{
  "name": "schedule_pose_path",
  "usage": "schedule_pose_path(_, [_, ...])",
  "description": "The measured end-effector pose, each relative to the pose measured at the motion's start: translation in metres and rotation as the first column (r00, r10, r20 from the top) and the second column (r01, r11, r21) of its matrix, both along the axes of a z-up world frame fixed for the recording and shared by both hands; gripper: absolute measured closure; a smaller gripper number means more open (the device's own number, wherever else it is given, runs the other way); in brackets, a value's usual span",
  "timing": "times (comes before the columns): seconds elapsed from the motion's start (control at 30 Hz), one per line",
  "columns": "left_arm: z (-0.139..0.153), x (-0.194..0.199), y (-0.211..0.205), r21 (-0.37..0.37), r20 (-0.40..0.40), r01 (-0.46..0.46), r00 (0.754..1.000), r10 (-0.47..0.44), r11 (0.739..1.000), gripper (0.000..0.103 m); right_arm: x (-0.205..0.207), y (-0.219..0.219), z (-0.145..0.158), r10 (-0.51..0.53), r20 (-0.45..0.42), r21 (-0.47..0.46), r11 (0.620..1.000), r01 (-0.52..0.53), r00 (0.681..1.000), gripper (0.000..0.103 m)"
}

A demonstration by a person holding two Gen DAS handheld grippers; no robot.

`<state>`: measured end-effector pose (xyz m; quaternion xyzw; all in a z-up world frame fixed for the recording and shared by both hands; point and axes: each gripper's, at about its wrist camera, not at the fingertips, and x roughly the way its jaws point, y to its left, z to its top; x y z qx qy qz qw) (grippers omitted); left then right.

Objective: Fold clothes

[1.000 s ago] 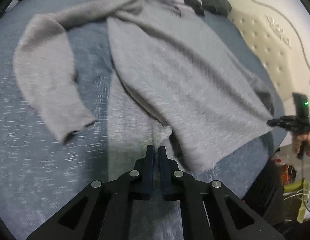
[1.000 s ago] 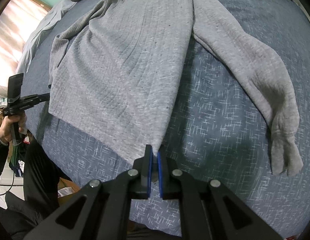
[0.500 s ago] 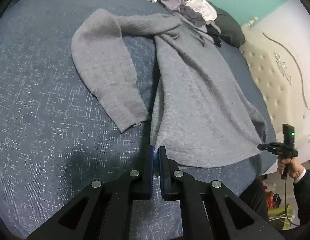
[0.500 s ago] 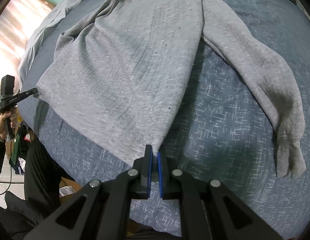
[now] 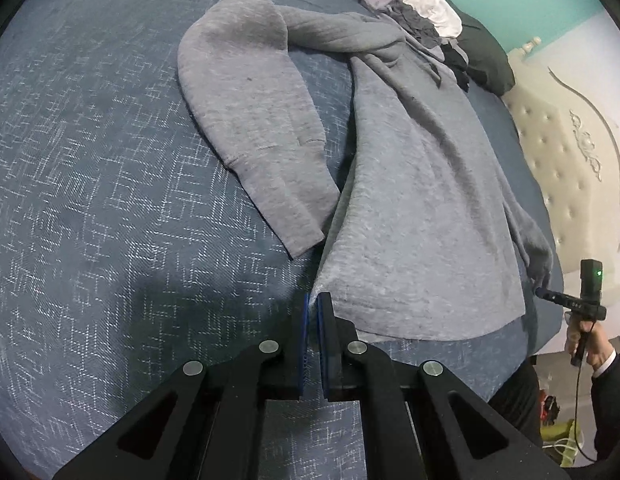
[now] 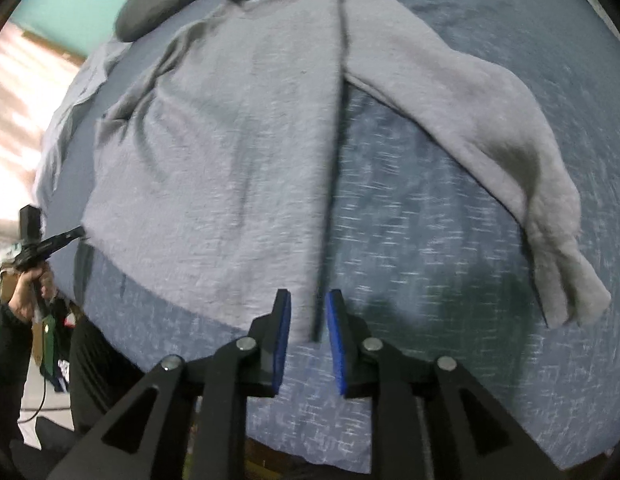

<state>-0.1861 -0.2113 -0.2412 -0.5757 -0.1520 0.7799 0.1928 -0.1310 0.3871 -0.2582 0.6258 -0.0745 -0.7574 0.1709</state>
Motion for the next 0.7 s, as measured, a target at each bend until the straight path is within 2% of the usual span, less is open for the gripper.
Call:
schedule_pose_path(0.2, [0.006, 0.002, -0.001, -0.014, -0.022, 0.006, 1.000, -0.007, 1.000, 0.098, -0.010, -0.005, -0.021, -0.013, 0.043, 0.045, 0.999, 0.011, 0.999, 0.083])
schedule_pose_path(0.33, [0.010, 0.001, -0.004, -0.014, -0.028, 0.005, 1.000, -0.006, 1.000, 0.098, -0.016, -0.014, -0.030, -0.010, 0.054, 0.036, 0.999, 0.008, 0.999, 0.081])
schedule_pose_path(0.4, [0.010, -0.001, -0.005, -0.016, -0.029, 0.004, 1.000, -0.005, 1.000, 0.098, -0.018, -0.017, -0.032, -0.013, 0.056, 0.011, 1.000, 0.012, 0.998, 0.076])
schedule_pose_path(0.47, [0.011, -0.001, -0.007, -0.015, -0.030, 0.001, 1.000, -0.001, 1.000, 0.098, -0.020, -0.018, -0.033, -0.018, 0.066, -0.008, 1.000, 0.018, 0.998, 0.050])
schedule_pose_path(0.7, [0.009, 0.002, -0.006, -0.026, -0.027, 0.008, 1.000, -0.008, 1.000, 0.098, -0.017, -0.029, -0.042, 0.015, 0.093, -0.029, 1.000, -0.013, 0.996, 0.049])
